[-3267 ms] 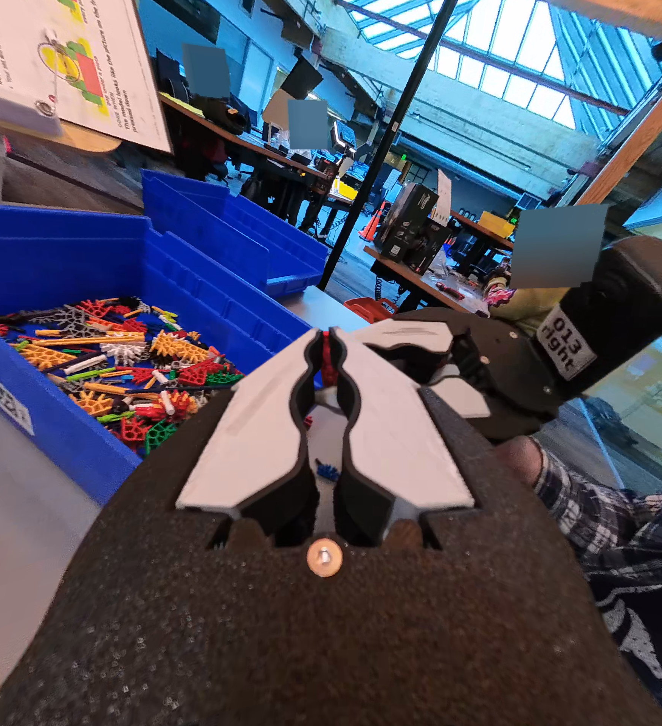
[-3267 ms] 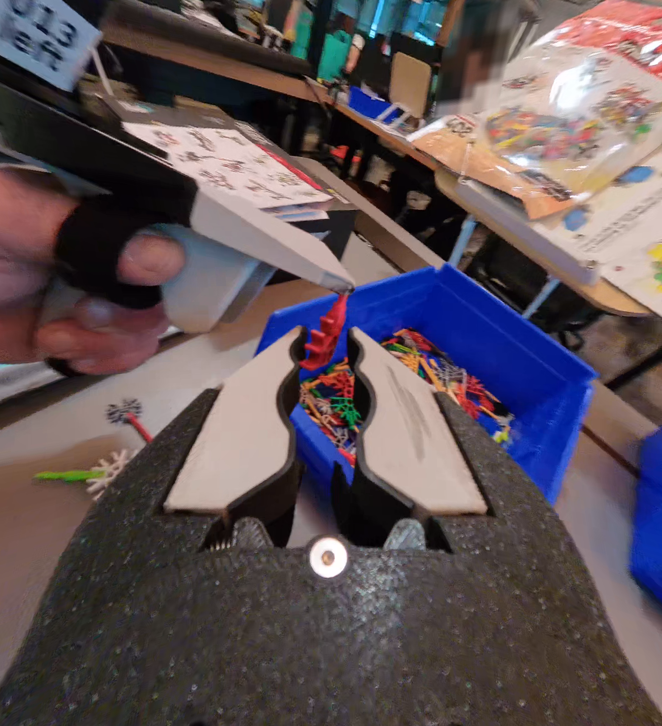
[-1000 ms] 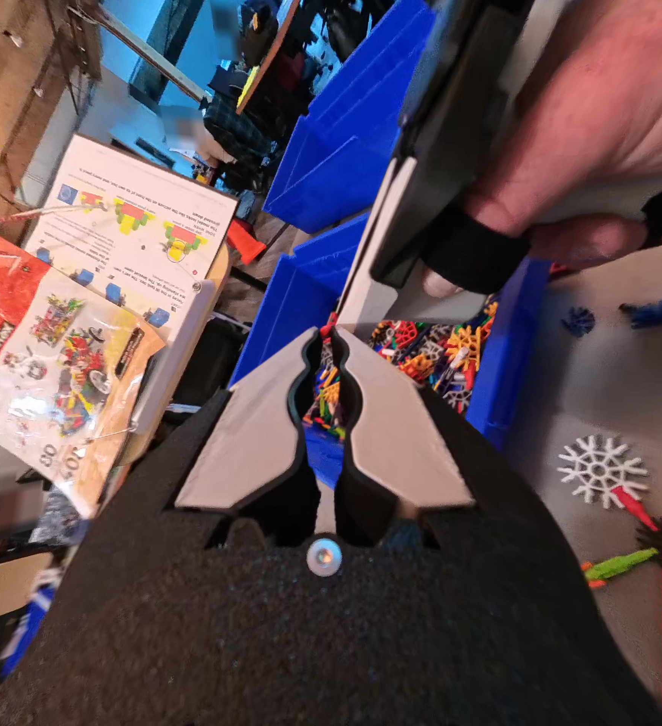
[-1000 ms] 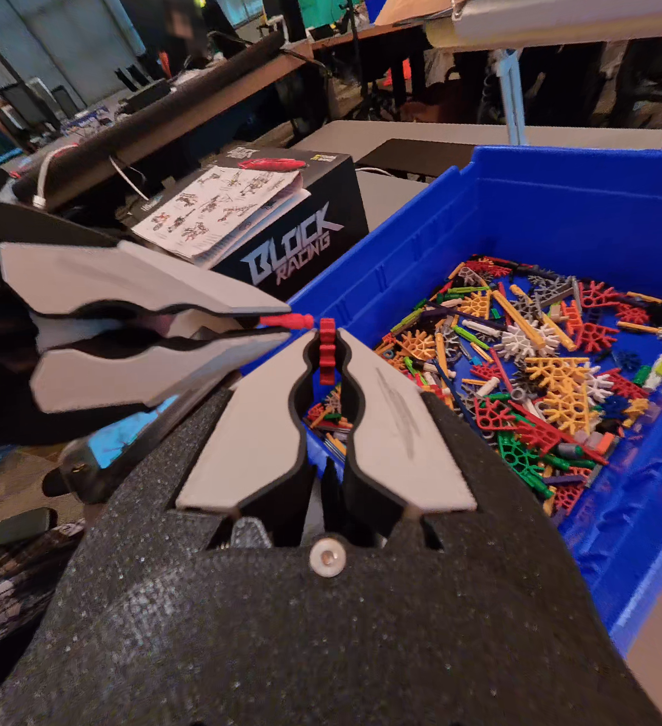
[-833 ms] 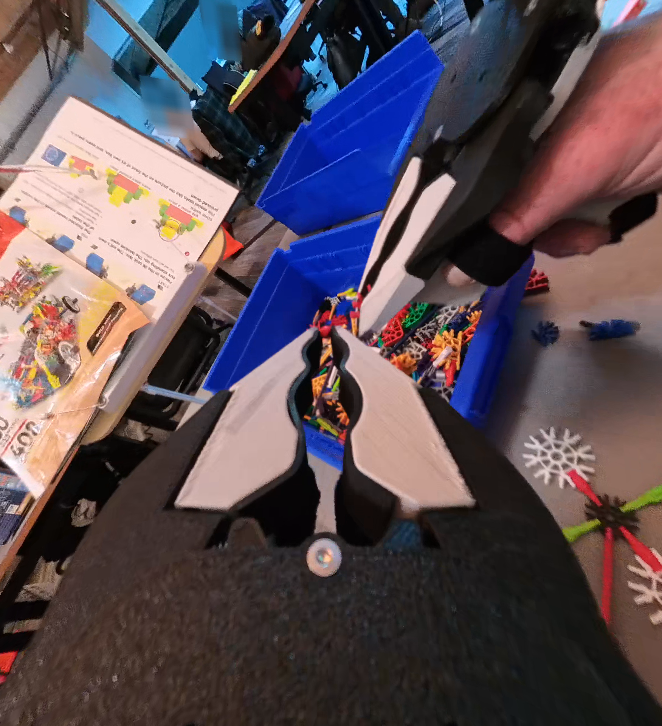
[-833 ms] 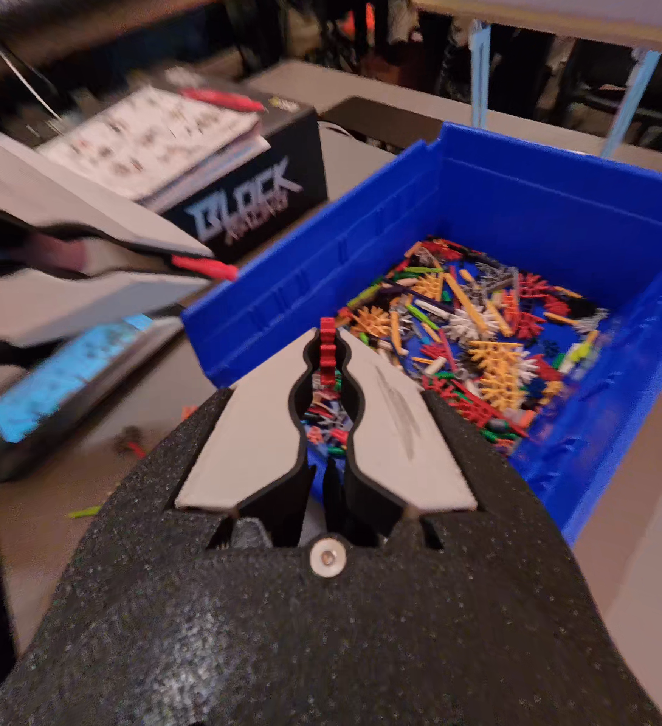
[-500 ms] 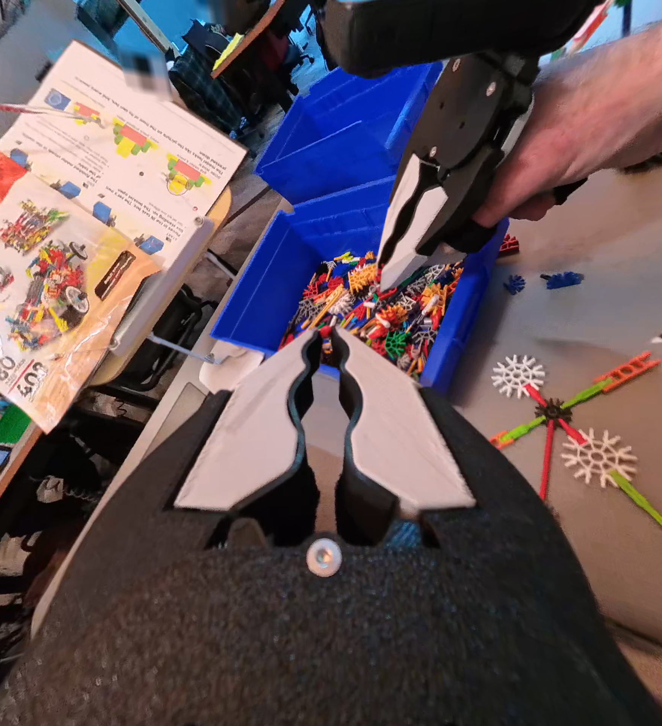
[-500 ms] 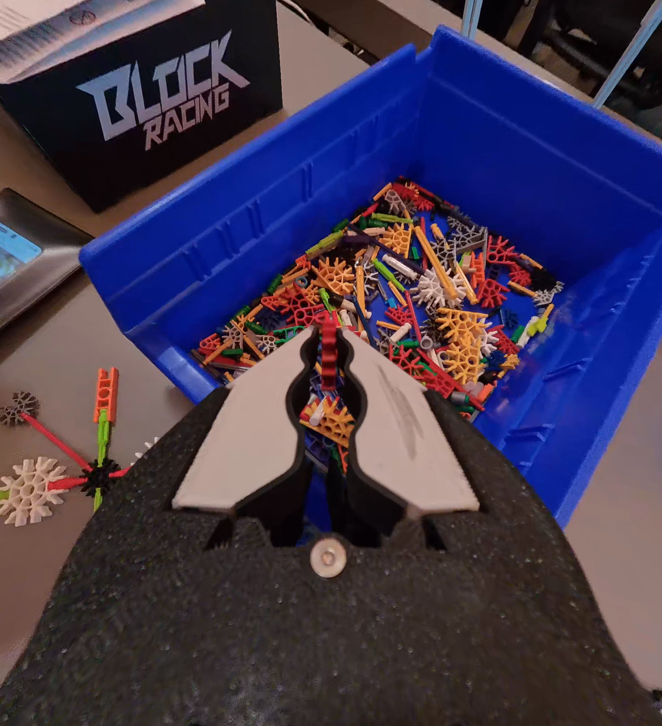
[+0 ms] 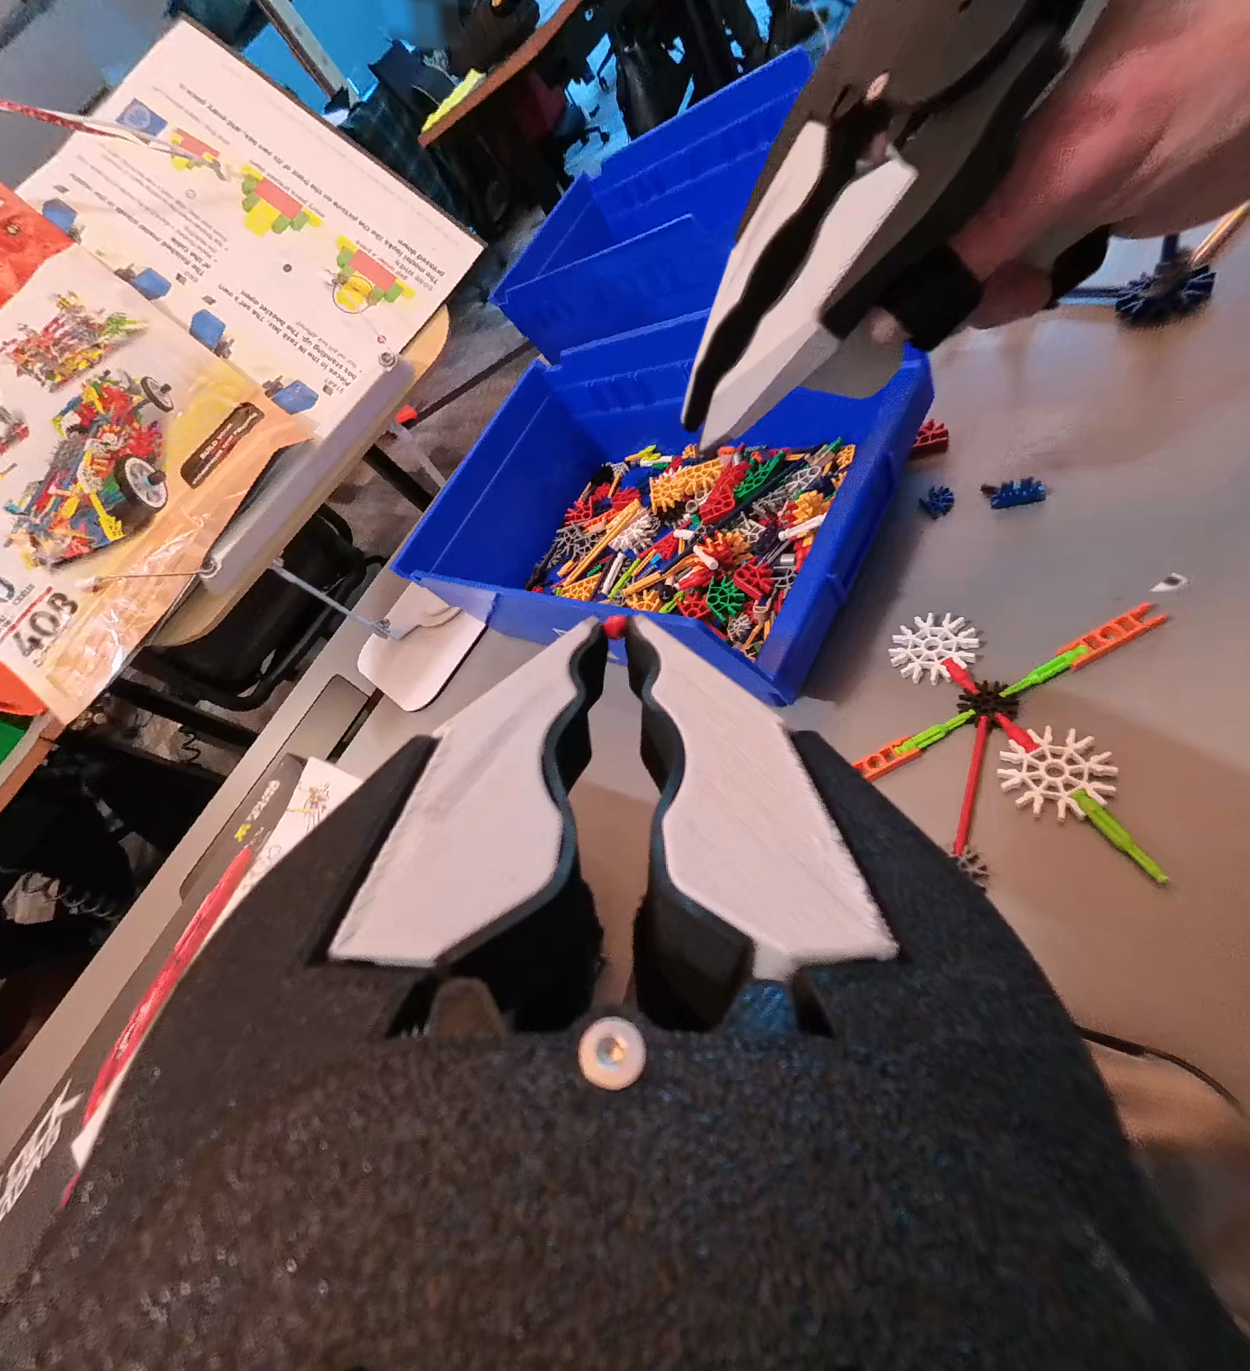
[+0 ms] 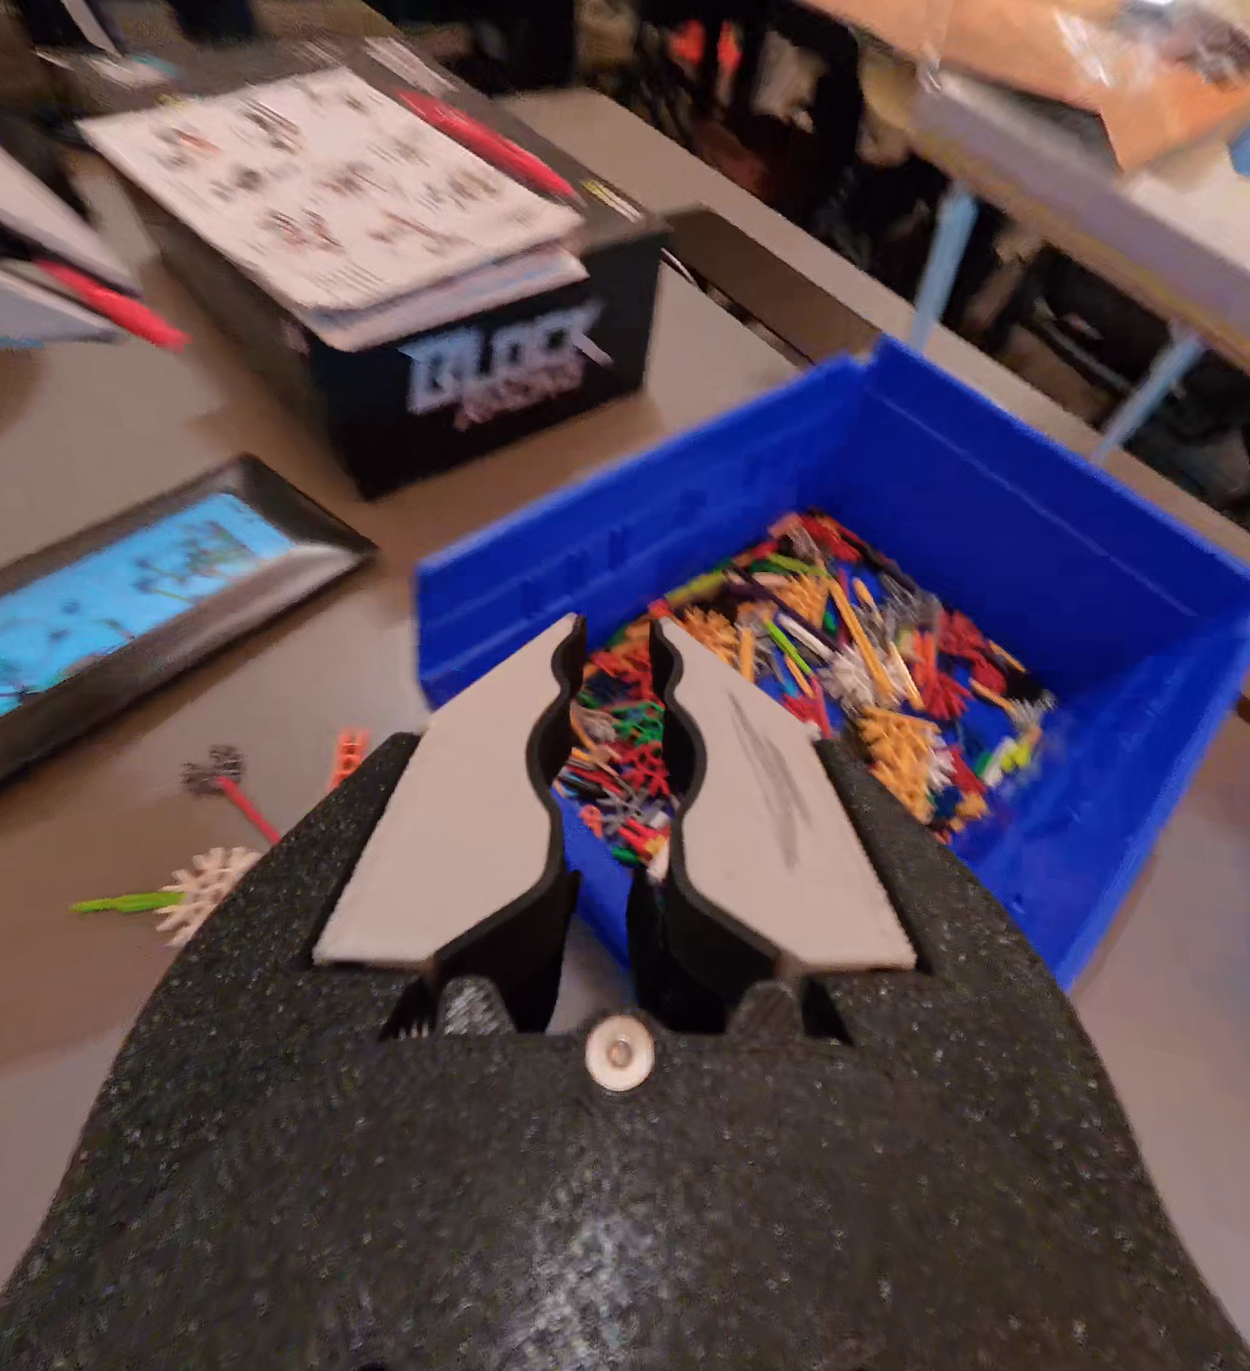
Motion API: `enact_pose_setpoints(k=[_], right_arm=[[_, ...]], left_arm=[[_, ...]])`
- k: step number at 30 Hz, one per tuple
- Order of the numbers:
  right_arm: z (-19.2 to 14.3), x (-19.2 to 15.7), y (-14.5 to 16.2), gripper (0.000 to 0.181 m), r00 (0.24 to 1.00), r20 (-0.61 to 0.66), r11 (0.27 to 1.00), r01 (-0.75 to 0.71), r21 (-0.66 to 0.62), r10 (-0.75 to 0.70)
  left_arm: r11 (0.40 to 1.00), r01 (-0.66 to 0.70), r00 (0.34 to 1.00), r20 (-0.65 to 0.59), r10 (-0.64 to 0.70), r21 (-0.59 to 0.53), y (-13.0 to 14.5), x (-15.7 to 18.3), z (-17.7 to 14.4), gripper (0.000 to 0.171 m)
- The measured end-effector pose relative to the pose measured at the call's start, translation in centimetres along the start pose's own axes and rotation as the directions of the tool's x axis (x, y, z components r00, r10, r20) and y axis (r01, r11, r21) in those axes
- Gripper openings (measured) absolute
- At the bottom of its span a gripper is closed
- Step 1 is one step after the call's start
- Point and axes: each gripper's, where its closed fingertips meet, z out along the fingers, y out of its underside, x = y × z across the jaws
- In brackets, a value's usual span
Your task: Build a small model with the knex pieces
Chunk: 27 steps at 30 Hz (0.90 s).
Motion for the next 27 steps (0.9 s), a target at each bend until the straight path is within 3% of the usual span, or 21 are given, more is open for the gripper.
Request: enact_pose_setpoints(k=[4,7,10,16,20,27], right_arm=[[-1.0,-4.3,-1.5,0.016,0.987,0.123,0.993,0.094,0.074,-0.103],[-1.5,-6.6,-0.9,0.017,0.973,0.18,0.989,0.131,0.064,-0.141],[-1.8,-8.3,1.2,0.019,0.958,0.233,0.985,0.171,0.004,-0.168],[-1.9,-10.3,8.8,0.023,0.949,0.298,0.954,0.182,-0.239,-0.106],[-1.9,-11.1,11.4,0.023,0.944,0.327,0.946,0.148,-0.288,-0.048],[-2.0,-12.1,14.0,0.022,0.946,0.316,0.925,0.178,-0.336,-0.068]], left_arm=[[0.999,0.035,0.998,-0.048,-0.034,0.023,-0.2,0.9,-0.2,0.003],[1.0,0.016,0.997,-0.075,-0.016,0.0,0.3,1.6,-0.3,0.003],[0.999,0.02,0.995,-0.093,-0.022,-0.027,1.2,2.1,-0.4,0.004],[0.998,0.035,0.994,-0.103,-0.041,-0.058,2.4,2.2,-0.8,0.004],[0.996,0.06,0.988,-0.137,-0.069,-0.067,3.0,2.9,-0.8,0.004],[0.991,0.068,0.963,-0.253,-0.096,-0.114,4.3,5.6,0.3,0.004]])
